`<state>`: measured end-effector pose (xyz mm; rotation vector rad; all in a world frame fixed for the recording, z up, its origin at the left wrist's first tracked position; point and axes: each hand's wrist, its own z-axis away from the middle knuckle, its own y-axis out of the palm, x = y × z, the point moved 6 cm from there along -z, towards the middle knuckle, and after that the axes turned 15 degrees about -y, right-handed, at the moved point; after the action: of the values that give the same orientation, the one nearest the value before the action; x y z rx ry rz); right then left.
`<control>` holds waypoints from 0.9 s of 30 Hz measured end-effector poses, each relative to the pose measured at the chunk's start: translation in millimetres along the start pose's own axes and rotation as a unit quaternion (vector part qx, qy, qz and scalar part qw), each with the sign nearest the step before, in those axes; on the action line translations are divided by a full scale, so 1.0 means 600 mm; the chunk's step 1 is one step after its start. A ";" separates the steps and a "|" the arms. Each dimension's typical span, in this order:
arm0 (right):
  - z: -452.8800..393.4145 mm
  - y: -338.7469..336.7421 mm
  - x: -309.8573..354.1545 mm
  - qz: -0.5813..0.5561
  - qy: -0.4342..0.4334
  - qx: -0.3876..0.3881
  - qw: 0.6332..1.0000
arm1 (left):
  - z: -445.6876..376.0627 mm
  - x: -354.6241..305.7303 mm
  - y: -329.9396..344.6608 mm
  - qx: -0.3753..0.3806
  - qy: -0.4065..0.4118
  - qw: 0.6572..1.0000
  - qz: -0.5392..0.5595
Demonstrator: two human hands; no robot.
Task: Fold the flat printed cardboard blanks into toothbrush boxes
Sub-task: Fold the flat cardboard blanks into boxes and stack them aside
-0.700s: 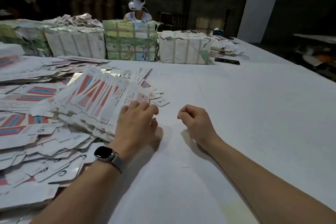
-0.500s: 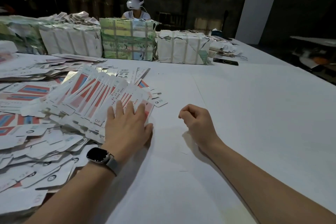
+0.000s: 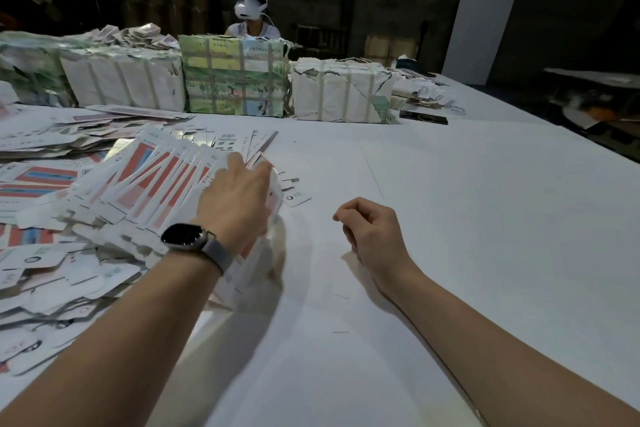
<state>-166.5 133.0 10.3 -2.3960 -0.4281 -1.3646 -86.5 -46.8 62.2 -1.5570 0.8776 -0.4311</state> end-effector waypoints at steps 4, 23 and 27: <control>0.001 -0.002 0.001 -0.006 0.005 -0.004 1.000 | -0.019 0.021 -0.015 -0.023 -0.045 0.998 0.032; -0.006 -0.012 0.028 -0.060 -0.090 -0.071 0.992 | 0.037 -0.079 -0.002 0.402 0.025 0.760 0.510; -0.025 -0.046 0.049 -0.025 -0.135 -0.111 0.984 | 0.055 -0.104 0.034 0.507 0.059 0.646 0.568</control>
<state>-175.1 153.5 47.3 -2.7868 -0.4292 -1.1624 -109.2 22.0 49.4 0.2108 1.2124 -0.0177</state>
